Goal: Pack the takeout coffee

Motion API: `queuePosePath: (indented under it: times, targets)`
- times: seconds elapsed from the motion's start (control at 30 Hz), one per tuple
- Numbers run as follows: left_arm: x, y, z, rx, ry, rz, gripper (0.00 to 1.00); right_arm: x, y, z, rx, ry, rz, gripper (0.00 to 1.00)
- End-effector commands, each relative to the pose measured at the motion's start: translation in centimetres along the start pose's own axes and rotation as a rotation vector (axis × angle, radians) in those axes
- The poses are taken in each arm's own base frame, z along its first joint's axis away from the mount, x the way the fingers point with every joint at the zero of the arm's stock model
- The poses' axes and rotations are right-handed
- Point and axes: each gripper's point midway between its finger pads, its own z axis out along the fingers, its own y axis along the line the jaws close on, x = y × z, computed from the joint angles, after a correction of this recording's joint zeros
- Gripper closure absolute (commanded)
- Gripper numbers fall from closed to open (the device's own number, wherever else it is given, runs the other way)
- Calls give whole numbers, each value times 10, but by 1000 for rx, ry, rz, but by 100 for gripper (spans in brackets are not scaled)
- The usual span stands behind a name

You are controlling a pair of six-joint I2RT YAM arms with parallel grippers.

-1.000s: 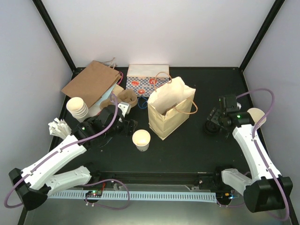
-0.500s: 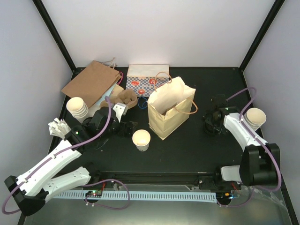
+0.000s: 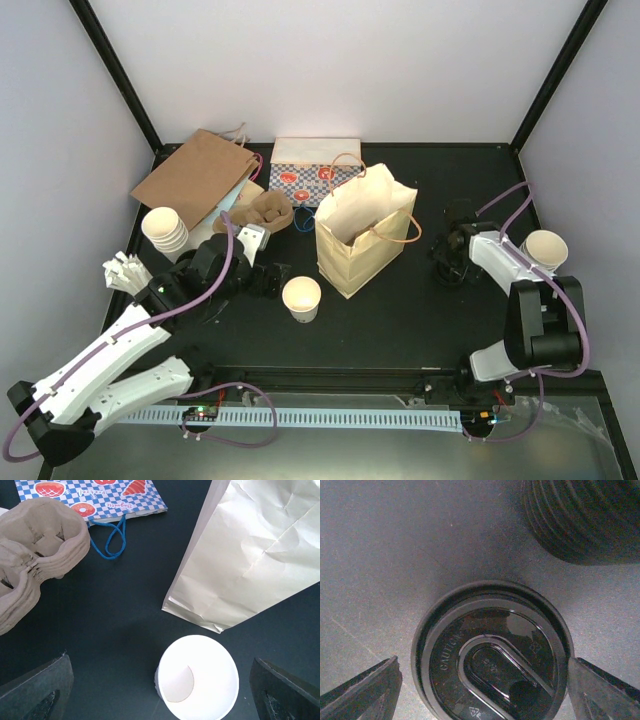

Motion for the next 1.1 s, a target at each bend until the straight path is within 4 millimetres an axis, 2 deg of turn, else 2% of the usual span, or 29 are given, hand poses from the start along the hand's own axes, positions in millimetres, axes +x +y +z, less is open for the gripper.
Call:
queuePosePath:
  times: [0.0,0.43,0.87,1.07]
  targets:
    - [-7,2,-2,-7,-34,-14,1,-14,3,1,1,-46,31,10]
    - [-6,5,-3,-23,-31,-12,1,-10,3,1,1,-22,28,21]
    - [-5,6,-7,-23,-36,-16,1,-16,1,-34,-40,-64,24,21]
    - [-4,6,-7,-20,-34,-15,1,-14,2,-40,-62,-65,-2,22]
